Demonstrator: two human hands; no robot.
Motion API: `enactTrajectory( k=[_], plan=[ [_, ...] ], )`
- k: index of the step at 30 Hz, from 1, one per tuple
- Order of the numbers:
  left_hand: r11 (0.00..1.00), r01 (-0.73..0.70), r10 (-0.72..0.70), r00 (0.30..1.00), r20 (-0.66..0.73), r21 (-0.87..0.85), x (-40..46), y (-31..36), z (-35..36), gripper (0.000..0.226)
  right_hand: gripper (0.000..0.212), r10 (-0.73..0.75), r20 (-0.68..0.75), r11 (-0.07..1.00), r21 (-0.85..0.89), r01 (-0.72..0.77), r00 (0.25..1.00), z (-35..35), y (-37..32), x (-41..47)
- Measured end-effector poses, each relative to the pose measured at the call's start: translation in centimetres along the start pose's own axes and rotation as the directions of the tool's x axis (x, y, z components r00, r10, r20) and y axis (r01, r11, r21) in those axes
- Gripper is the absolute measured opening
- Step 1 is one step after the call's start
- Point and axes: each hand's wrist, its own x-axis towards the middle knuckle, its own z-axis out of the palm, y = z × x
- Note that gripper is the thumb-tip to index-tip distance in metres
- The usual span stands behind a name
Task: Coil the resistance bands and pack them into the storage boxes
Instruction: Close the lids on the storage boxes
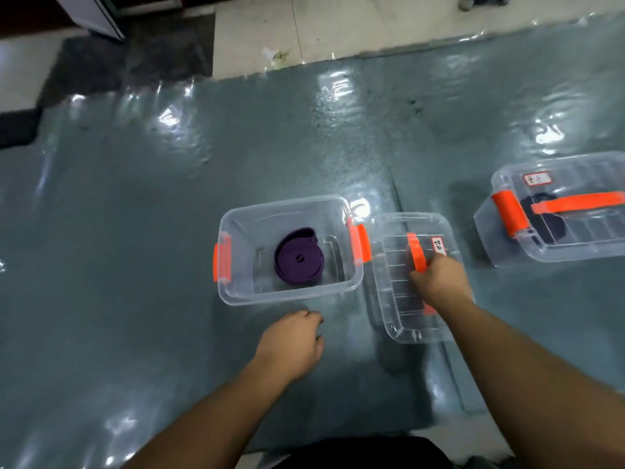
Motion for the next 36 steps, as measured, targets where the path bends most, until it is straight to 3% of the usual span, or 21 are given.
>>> enactTrajectory(
  k=[7,12,17,22,25,29,36],
  plan=[
    [0.995,-0.098,0.096,0.994,-0.059,-0.022,-1.0,0.0,-3.7,0.039,0.031,-0.087,-0.147,0.993,0.070,0.099,0.985,-5.4,-1.9,-0.4],
    [0.980,-0.072,0.020,0.963,-0.268,-0.188,-1.0,-1.1,-6.6,0.028,0.020,-0.263,-0.204,0.960,0.040,0.277,0.943,-7.7,-6.6,-1.3],
    [0.916,-0.015,-0.156,0.907,-0.391,-0.401,-0.8,-4.5,-9.2,0.014,0.034,-0.568,-0.037,0.816,-0.156,0.557,0.822,-7.4,-12.2,-2.9],
    [0.844,0.141,-0.390,0.824,-0.411,-0.518,-1.2,-8.7,-10.0,0.016,0.035,-0.733,0.116,0.618,-0.297,0.728,0.670,-4.8,-16.3,-4.4],
    [0.764,0.150,-0.480,0.782,-0.398,-0.627,-1.4,-10.4,-10.0,0.022,0.038,-0.767,0.209,0.524,-0.340,0.781,0.606,-3.3,-18.1,-5.0],
    [0.738,0.171,-0.515,0.767,-0.382,-0.653,-1.4,-11.6,-9.8,0.022,0.040,-0.781,0.301,0.422,-0.392,0.817,0.548,-1.6,-20.0,-5.9],
    [0.741,0.246,-0.526,0.791,-0.312,-0.625,-0.1,-11.4,-10.1,0.022,0.039,-0.763,0.349,0.394,-0.415,0.820,0.543,0.0,-22.0,-6.3]
  ],
)
